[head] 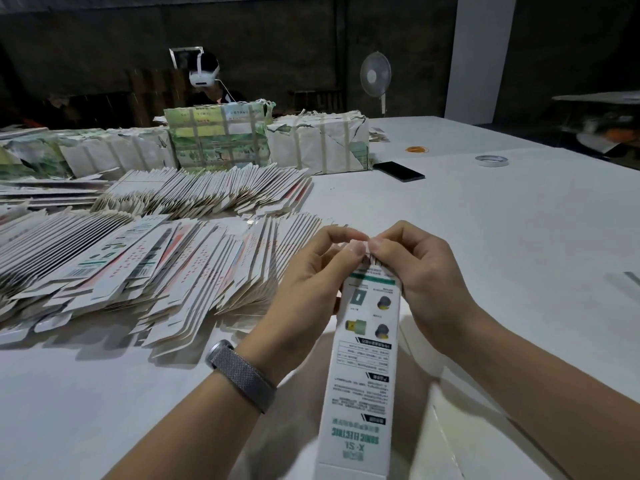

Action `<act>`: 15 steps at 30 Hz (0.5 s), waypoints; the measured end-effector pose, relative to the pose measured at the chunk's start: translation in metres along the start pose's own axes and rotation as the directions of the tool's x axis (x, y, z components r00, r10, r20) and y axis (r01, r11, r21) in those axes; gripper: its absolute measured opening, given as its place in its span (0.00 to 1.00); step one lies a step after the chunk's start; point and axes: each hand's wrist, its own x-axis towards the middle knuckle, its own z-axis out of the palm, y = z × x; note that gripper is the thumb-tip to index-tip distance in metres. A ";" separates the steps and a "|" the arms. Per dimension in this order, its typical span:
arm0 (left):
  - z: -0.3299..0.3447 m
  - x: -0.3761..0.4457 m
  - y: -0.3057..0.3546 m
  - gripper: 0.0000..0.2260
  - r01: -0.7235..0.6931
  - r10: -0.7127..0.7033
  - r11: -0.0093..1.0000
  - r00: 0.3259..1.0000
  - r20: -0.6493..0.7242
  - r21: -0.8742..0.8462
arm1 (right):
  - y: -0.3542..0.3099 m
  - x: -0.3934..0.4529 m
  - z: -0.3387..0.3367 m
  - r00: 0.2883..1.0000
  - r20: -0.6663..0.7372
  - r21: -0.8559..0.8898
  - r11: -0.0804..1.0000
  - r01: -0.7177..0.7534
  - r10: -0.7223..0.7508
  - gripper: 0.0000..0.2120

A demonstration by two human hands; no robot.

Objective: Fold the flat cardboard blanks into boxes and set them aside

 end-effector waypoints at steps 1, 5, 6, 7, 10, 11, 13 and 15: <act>0.000 0.000 0.000 0.06 0.002 -0.002 1.000 1.000 0.013 0.005 | 0.000 0.001 -0.001 1.000 -0.018 -0.001 1.000 0.004 -0.004 0.11; 0.002 -0.002 -0.001 0.13 -0.008 0.007 1.000 0.999 0.036 0.020 | 0.000 0.003 -0.003 0.999 -0.039 0.024 1.000 -0.003 0.004 0.12; 0.002 -0.001 0.000 0.12 -0.009 0.009 1.000 0.999 0.033 0.013 | 0.000 0.003 -0.003 1.000 -0.028 0.031 0.999 -0.014 0.015 0.11; 0.001 -0.001 0.000 0.12 -0.007 0.007 1.000 0.999 0.036 0.003 | 0.000 0.003 -0.003 0.999 -0.017 0.045 0.999 -0.030 0.031 0.10; -0.003 0.000 -0.001 0.15 0.016 -0.016 1.000 0.997 0.078 -0.009 | 0.000 0.003 -0.002 0.997 -0.008 0.074 0.995 -0.071 0.072 0.09; -0.003 0.000 -0.001 0.16 0.027 -0.025 1.000 0.995 0.095 -0.014 | 0.000 0.003 -0.002 0.997 -0.009 0.073 0.994 -0.075 0.076 0.09; -0.004 0.000 -0.002 0.18 0.041 -0.039 0.999 0.993 0.115 -0.023 | -0.001 0.002 -0.002 0.997 -0.023 0.075 0.995 -0.070 0.072 0.11; -0.004 0.000 -0.003 0.19 0.042 -0.040 0.999 0.992 0.118 -0.020 | -0.001 0.002 -0.002 0.997 -0.044 0.079 0.995 -0.061 0.065 0.14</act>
